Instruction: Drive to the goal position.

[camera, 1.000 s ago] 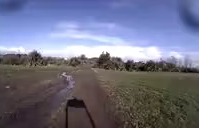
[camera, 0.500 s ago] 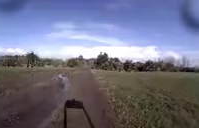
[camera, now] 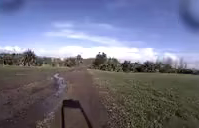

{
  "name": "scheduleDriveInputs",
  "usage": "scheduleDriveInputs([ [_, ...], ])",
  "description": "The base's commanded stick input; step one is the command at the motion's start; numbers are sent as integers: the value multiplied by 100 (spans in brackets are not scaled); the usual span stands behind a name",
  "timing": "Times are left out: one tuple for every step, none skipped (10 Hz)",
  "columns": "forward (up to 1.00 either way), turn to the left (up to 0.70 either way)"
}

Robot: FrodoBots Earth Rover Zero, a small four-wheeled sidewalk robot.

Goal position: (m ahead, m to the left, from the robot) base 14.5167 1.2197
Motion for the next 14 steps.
scheduleDriveInputs([
  [0,0],
  [0,2],
  [0,4],
  [70,35],
  [70,35],
  [70,30],
  [70,24],
  [70,0],
  [70,0],
  [70,19],
  [70,28],
  [70,34],
  [70,29],
  [70,0],
])
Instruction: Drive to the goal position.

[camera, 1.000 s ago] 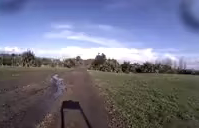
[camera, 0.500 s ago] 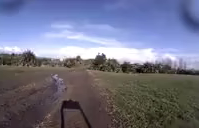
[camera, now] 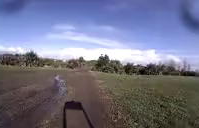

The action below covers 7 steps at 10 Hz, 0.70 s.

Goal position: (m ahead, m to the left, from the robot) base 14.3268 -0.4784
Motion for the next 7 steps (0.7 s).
scheduleDriveInputs([
  [70,0],
  [70,0],
  [70,0],
  [70,0],
  [70,0],
  [70,0],
  [70,5],
])
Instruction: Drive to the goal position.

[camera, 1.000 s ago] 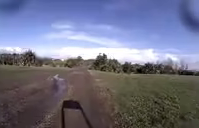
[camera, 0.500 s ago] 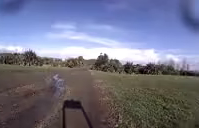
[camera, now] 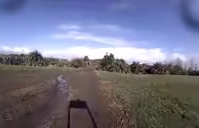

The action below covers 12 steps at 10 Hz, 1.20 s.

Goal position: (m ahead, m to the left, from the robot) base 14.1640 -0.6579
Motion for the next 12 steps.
scheduleDriveInputs([
  [70,15],
  [70,29],
  [70,14],
  [70,3],
  [70,1],
  [70,0],
  [70,0],
  [70,0],
  [70,0],
  [70,0],
  [70,0],
  [70,0],
])
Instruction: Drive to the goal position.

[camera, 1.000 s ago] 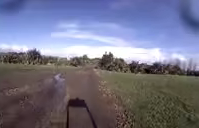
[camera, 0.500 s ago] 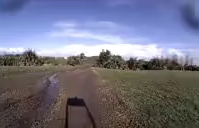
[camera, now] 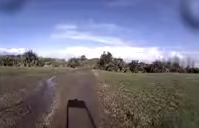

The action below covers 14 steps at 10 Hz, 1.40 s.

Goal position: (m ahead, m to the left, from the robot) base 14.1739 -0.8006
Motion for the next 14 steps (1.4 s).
scheduleDriveInputs([
  [70,0],
  [70,0],
  [70,0],
  [70,0],
  [70,0],
  [70,0],
  [70,0],
  [70,0],
  [70,0],
  [70,0],
  [70,0],
  [70,0],
  [70,0],
  [70,0],
])
